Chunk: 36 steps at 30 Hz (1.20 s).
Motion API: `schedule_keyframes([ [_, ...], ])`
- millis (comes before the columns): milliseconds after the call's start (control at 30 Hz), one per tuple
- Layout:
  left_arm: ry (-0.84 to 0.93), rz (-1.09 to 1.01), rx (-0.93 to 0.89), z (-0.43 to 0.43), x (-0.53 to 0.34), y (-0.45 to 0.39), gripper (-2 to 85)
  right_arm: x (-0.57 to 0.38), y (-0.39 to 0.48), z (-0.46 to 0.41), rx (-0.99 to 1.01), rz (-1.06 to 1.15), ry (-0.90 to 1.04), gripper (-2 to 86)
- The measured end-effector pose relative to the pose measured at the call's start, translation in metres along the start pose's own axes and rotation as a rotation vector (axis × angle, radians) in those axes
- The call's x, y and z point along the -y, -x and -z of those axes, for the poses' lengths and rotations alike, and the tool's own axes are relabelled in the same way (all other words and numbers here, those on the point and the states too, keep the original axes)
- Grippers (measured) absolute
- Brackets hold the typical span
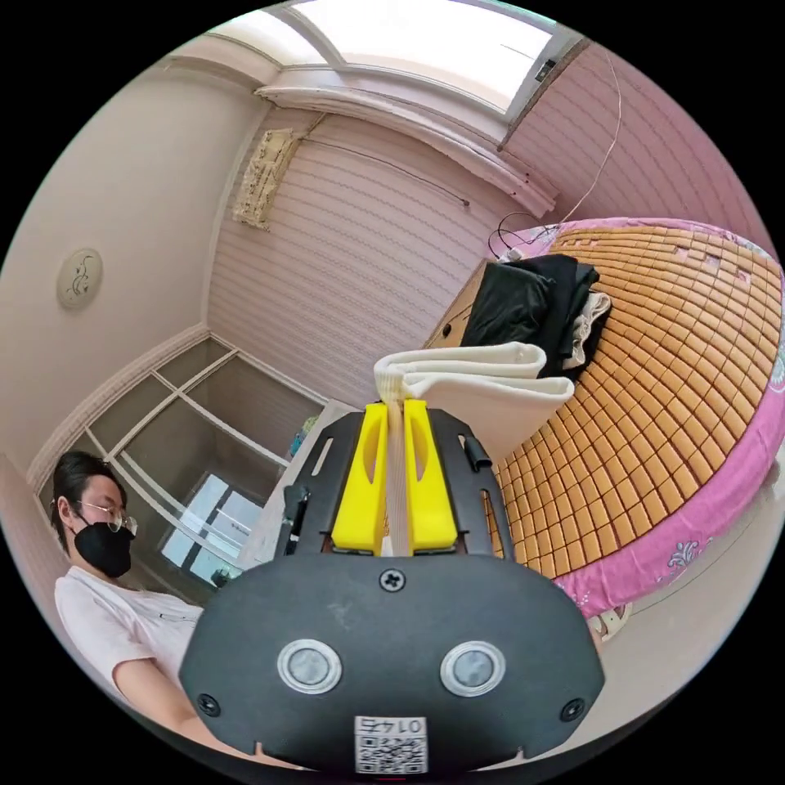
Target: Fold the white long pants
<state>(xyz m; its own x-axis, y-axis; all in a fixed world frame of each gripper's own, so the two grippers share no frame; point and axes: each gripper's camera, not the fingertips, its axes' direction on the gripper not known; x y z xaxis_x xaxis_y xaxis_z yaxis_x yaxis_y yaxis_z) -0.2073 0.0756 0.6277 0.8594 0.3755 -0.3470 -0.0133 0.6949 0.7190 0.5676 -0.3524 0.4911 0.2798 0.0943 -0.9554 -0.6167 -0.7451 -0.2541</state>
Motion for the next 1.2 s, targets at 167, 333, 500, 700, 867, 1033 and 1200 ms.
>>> schedule_keyframes([
  [167,0.016,-0.139,-0.273,-0.038,0.015,-0.056,-1.0,0.034,0.108,-0.023,0.020,0.339,0.061,3.3],
  [333,-0.080,-0.165,-0.336,-0.010,0.009,-0.056,-1.0,-0.032,0.202,-0.165,0.061,0.605,0.558,4.9],
  [500,-0.149,-0.048,-0.229,0.027,-0.023,-0.002,-0.9,-0.196,0.188,-0.317,0.006,0.591,1.185,7.9],
  [700,-0.162,0.027,-0.163,0.038,-0.045,0.031,0.9,-0.231,0.184,-0.359,-0.191,0.568,1.237,7.5],
  [867,-0.186,-0.070,-0.173,0.030,-0.022,0.003,6.5,-0.256,0.221,-0.395,-0.382,0.798,1.225,8.4],
  [1033,-0.109,-0.140,-0.106,-0.004,0.020,-0.033,7.3,-0.242,0.246,-0.416,-0.370,0.756,1.177,8.1],
  [1200,-0.111,-0.179,-0.011,-0.005,0.019,-0.045,-0.2,-0.201,0.271,-0.451,-0.447,0.794,1.101,8.7],
])
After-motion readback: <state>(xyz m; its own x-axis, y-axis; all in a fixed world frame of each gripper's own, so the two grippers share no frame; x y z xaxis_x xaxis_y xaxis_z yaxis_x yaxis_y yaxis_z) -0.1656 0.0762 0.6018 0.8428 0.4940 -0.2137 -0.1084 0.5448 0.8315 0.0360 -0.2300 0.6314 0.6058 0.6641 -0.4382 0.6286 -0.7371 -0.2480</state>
